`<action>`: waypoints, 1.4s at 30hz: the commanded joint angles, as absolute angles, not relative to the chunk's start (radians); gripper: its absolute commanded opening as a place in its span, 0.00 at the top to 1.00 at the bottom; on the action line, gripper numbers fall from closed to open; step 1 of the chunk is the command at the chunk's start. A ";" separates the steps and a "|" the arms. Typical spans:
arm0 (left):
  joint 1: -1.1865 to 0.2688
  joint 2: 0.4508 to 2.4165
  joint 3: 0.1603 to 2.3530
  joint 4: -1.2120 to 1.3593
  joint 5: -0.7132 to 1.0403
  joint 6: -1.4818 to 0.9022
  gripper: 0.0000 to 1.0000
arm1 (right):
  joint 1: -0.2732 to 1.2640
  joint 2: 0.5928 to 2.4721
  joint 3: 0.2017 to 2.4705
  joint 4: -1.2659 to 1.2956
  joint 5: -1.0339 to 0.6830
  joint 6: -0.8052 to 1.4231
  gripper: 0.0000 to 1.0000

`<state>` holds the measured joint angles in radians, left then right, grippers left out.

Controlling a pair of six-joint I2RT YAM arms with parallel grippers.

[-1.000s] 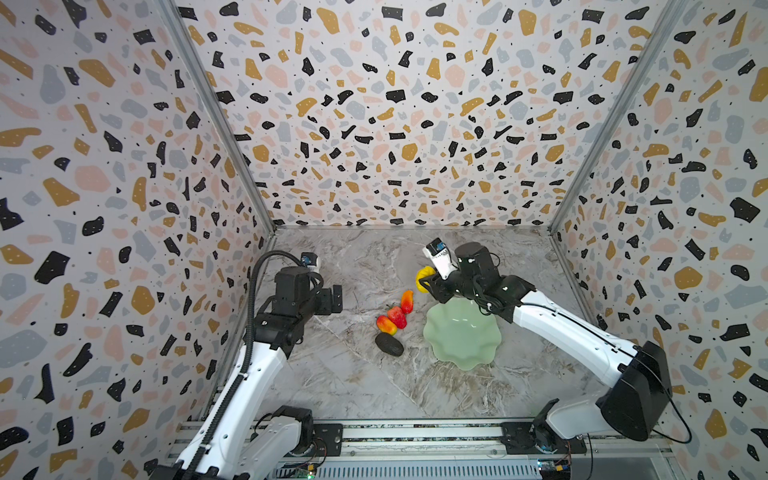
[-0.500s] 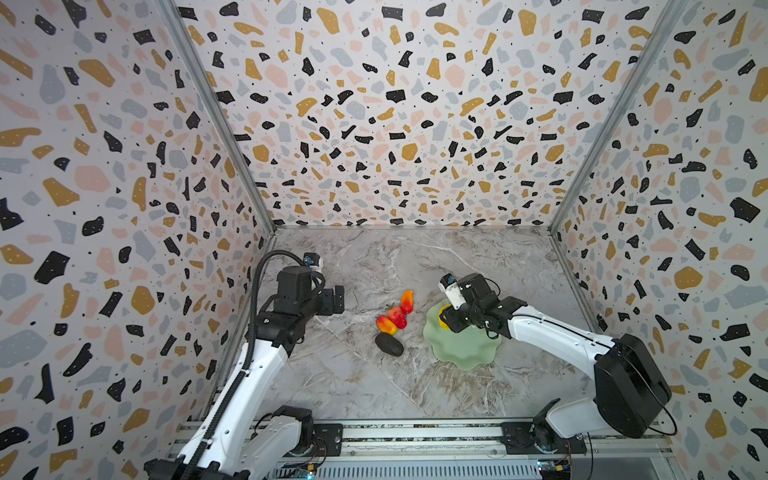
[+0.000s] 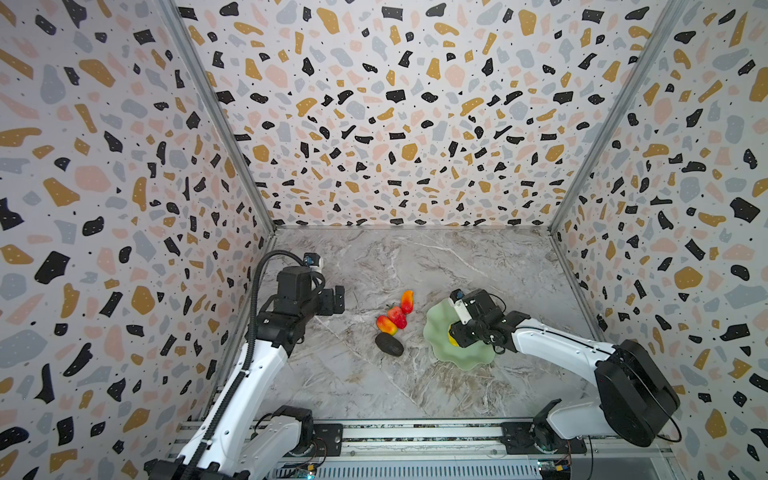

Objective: Place and organize the fake fruits in the fruit bowl
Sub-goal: 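Move the right gripper back to the fruits and grasp the dark avocado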

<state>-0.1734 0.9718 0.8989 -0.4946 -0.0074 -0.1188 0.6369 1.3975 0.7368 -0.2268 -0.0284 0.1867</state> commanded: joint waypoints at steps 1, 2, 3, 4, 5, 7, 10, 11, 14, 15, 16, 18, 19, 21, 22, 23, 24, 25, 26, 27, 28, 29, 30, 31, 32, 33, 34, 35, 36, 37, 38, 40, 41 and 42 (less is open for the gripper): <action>-0.178 0.966 0.905 -0.485 0.006 -0.119 0.00 | 0.637 1.375 0.727 -0.233 -0.017 0.209 0.62; -0.178 0.965 0.905 -0.485 0.006 -0.118 0.00 | 0.637 1.369 0.731 -0.240 -0.015 0.208 0.57; -0.178 0.963 0.907 -0.486 0.006 -0.120 0.00 | 0.637 1.365 0.737 -0.247 -0.013 0.206 0.54; -0.178 0.963 0.908 -0.486 0.006 -0.119 0.00 | 0.637 1.358 0.746 -0.260 -0.010 0.204 0.48; -0.179 0.964 0.908 -0.486 0.006 -0.120 0.00 | 0.637 1.349 0.756 -0.274 -0.007 0.201 0.41; -0.179 0.966 0.910 -0.488 0.006 -0.119 0.00 | 0.638 1.331 0.786 -0.307 0.005 0.188 0.18; -0.179 0.966 0.910 -0.486 0.008 -0.119 0.00 | 0.642 1.304 0.848 -0.356 0.020 0.167 0.01; -0.179 0.966 0.910 -0.487 0.008 -0.118 0.01 | 0.649 1.298 0.874 -0.374 0.027 0.158 0.01; -0.179 0.966 0.911 -0.487 0.008 -0.117 0.00 | 0.694 1.297 0.949 -0.399 0.036 0.122 0.01; -0.179 0.967 0.911 -0.487 0.007 -0.118 0.00 | 0.718 1.302 0.969 -0.398 0.036 0.108 0.01; -0.179 0.965 0.911 -0.488 0.006 -0.118 0.00 | 0.749 1.312 0.992 -0.393 0.028 0.090 0.01; -0.179 0.963 0.911 -0.491 0.005 -0.116 0.00 | 0.811 1.339 1.023 -0.364 -0.002 0.053 0.01; -0.179 0.962 0.913 -0.493 0.005 -0.116 0.00 | 0.845 1.362 1.035 -0.342 -0.019 0.035 0.01; -0.179 0.960 0.915 -0.497 0.003 -0.115 0.01 | 0.895 1.415 1.061 -0.303 -0.055 0.014 0.01; -0.179 0.959 0.917 -0.501 0.001 -0.114 0.00 | 0.915 1.447 1.078 -0.289 -0.068 0.009 0.01; -0.179 0.958 0.919 -0.505 0.000 -0.113 0.00 | 0.934 1.486 1.095 -0.277 -0.080 0.003 0.01; -0.179 0.956 0.919 -0.508 0.000 -0.113 0.00 | 0.947 1.517 1.110 -0.268 -0.087 0.000 0.01; -0.179 0.953 0.919 -0.510 -0.001 -0.112 0.00 | 0.962 1.553 1.127 -0.257 -0.097 -0.002 0.00; -0.179 0.949 0.919 -0.512 -0.003 -0.111 0.00 | 0.975 1.588 1.142 -0.244 -0.104 -0.006 0.00; -0.179 0.947 0.917 -0.514 -0.003 -0.112 0.00 | 0.982 1.615 1.155 -0.233 -0.112 -0.006 0.01; -0.179 0.945 0.917 -0.516 -0.003 -0.112 0.00 | 0.991 1.648 1.168 -0.222 -0.124 -0.005 0.02; -0.179 0.945 0.916 -0.517 -0.002 -0.111 0.00 | 0.996 1.679 1.180 -0.217 -0.132 -0.004 0.03; -0.179 0.944 0.916 -0.519 0.000 -0.111 0.00 | 1.002 1.709 1.196 -0.214 -0.138 -0.001 0.05; -0.179 0.942 0.915 -0.522 0.002 -0.110 0.00 | 1.005 1.736 1.209 -0.212 -0.139 0.005 0.07; -0.179 0.942 0.914 -0.524 0.006 -0.110 0.00 | 1.008 1.759 1.221 -0.213 -0.142 0.012 0.09; -0.179 0.941 0.913 -0.525 0.011 -0.108 0.00 | 1.010 1.780 1.231 -0.216 -0.146 0.017 0.11; -0.179 0.941 0.912 -0.526 0.016 -0.109 0.00 | 1.013 1.800 1.238 -0.216 -0.146 0.024 0.13; -0.181 0.941 0.910 -0.527 0.019 -0.109 0.00 | 1.014 1.810 1.242 -0.215 -0.148 0.031 0.16; -0.181 0.942 0.908 -0.525 0.025 -0.109 0.01 | 1.016 1.823 1.246 -0.214 -0.152 0.036 0.20; -0.181 0.942 0.907 -0.525 0.029 -0.108 0.00 | 1.016 1.832 1.248 -0.215 -0.155 0.042 0.23; -0.183 0.943 0.907 -0.525 0.031 -0.108 0.00 | 1.017 1.838 1.249 -0.213 -0.156 0.048 0.26; -0.186 0.945 0.905 -0.522 0.032 -0.107 0.00 | 1.019 1.852 1.247 -0.212 -0.165 0.057 0.34; -0.187 0.945 0.905 -0.522 0.032 -0.107 0.00 | 1.020 1.855 1.247 -0.210 -0.168 0.060 0.38; -0.187 0.946 0.905 -0.520 0.033 -0.106 0.00 | 1.022 1.860 1.244 -0.209 -0.171 0.063 0.40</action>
<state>-0.1810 0.9573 0.8989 -0.5163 0.0174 -0.1158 1.0153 1.8660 1.2148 -0.2119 -0.1497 0.0418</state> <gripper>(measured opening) 0.995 0.608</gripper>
